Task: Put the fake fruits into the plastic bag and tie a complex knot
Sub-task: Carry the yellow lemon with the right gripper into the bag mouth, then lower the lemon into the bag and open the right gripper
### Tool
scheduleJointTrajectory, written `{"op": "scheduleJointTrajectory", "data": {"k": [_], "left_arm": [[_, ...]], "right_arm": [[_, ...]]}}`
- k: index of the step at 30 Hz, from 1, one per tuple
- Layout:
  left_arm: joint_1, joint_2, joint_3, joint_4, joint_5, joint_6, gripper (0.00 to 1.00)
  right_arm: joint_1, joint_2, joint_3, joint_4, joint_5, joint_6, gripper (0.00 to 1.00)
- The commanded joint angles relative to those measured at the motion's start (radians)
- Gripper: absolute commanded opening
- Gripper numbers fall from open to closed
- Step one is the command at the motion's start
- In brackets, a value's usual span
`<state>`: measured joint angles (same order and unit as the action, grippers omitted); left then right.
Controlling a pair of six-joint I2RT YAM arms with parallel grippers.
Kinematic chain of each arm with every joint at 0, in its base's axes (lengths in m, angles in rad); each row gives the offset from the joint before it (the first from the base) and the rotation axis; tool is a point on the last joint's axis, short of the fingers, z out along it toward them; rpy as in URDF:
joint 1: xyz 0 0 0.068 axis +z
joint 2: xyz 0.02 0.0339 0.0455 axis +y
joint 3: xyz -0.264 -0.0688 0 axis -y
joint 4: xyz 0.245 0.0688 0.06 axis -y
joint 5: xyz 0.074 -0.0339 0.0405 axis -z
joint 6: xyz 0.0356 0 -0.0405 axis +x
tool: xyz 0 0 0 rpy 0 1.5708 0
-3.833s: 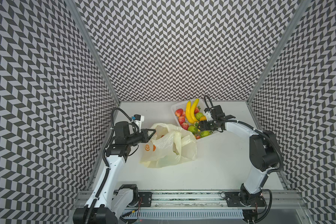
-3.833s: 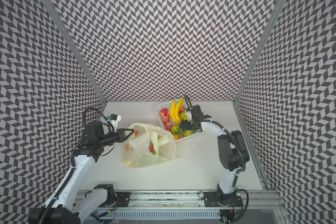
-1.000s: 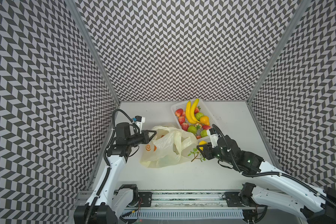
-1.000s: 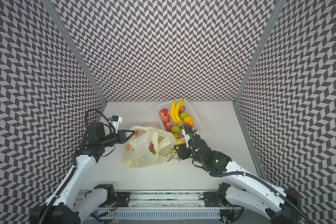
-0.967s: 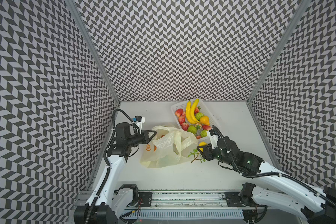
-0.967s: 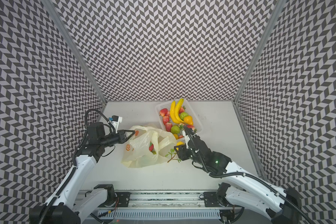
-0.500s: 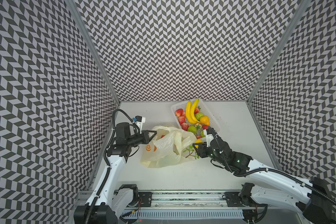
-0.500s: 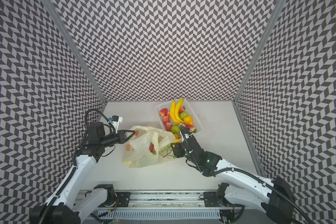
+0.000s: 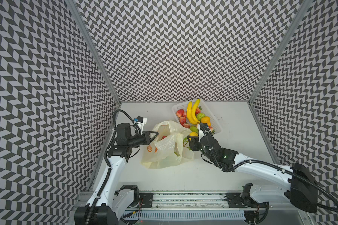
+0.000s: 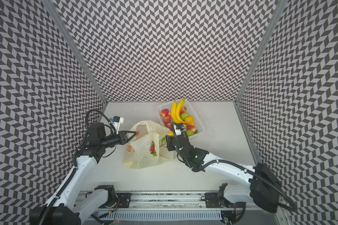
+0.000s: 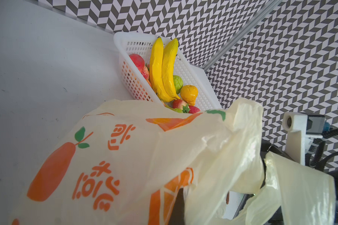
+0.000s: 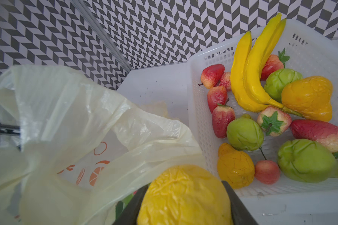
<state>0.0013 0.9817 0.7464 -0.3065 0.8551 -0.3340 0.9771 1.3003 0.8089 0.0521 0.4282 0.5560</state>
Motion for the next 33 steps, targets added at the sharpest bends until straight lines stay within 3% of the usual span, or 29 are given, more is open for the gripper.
{"op": "scheduleJointTrajectory", "data": {"k": [1, 8, 14, 33], "left_arm": [[-0.008, -0.002, -0.005, 0.02, 0.02, 0.001, 0.0], [-0.021, -0.007, -0.007, 0.031, 0.01, -0.019, 0.0], [-0.021, -0.01, -0.017, 0.044, 0.005, -0.035, 0.0], [-0.023, -0.027, -0.002, -0.003, 0.001, -0.002, 0.0]], "right_arm": [[0.034, 0.051, 0.048, 0.103, 0.037, -0.021, 0.39], [0.117, 0.115, 0.064, 0.162, 0.04, -0.013, 0.39], [0.167, 0.104, -0.038, 0.255, 0.071, 0.006, 0.39], [0.13, 0.283, 0.137, 0.333, -0.119, -0.103, 0.48]]}}
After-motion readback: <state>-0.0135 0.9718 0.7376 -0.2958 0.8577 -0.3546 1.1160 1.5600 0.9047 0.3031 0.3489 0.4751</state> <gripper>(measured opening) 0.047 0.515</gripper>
